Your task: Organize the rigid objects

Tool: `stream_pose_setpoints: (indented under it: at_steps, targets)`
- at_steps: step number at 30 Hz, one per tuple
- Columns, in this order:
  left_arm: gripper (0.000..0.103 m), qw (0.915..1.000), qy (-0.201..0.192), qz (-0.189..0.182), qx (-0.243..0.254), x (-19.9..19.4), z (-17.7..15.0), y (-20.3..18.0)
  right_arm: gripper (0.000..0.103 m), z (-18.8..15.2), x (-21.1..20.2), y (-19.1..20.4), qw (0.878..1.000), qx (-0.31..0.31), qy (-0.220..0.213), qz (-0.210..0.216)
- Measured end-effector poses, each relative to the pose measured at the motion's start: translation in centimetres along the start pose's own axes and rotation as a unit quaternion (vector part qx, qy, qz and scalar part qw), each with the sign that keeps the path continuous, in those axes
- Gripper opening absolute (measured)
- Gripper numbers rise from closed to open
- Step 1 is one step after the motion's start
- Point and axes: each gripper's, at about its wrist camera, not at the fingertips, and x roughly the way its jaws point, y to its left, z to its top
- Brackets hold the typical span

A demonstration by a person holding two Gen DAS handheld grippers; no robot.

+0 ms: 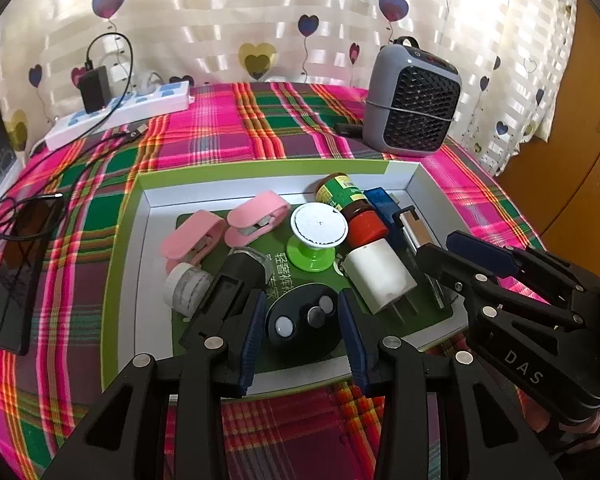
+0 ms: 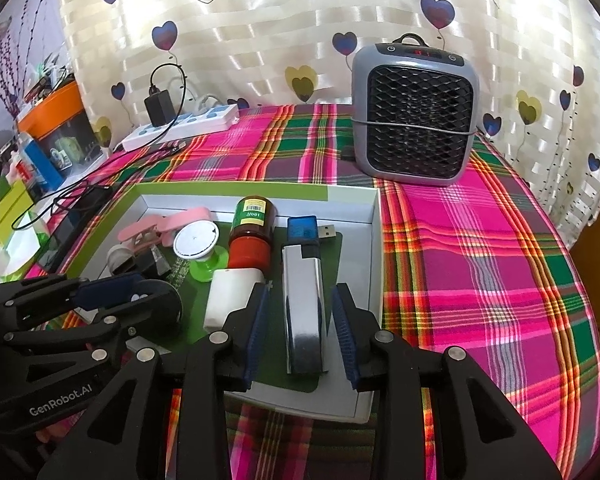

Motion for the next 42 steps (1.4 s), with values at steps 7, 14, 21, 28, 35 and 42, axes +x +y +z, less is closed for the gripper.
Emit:
stream_pose_setpoints:
  at_steps: [7, 14, 21, 28, 35, 42]
  targets:
    - [0.037, 0.9998, -0.013, 0.015, -0.004, -1.5, -0.4, -0.1, 0.034, -0.1, -1.3, 0.4, 1.000, -0.002, -0.012, -0.006]
    - [0.037, 0.9988, -0.034, 0.035, -0.005, -3.7, -1.0, -0.2, 0.034, -0.5, -2.9, 0.7, 1.000, 0.005, -0.021, -0.004]
    - [0.037, 0.9985, -0.041, 0.034, -0.009, -5.7, -2.2, -0.2, 0.034, -1.3, -4.2, 1.5, 1.000, 0.003, -0.023, -0.003]
    - [0.037, 0.9982, -0.046, 0.038, -0.009, -7.5, -4.0, -0.5, 0.034, -2.4, -5.6, 2.2, 1.000, 0.001, -0.024, 0.001]
    - [0.037, 0.9981, -0.024, 0.054, -0.016, -7.7, -6.4, -0.1, 0.034, -4.3, -6.3, 3.0, 1.000, 0.001, -0.007, -0.008]
    - [0.037, 0.9978, -0.010, 0.062, -0.020, -8.2, -8.6, -0.3, 0.034, -6.1, -6.9, 3.6, 1.000, 0.001, 0.004, -0.003]
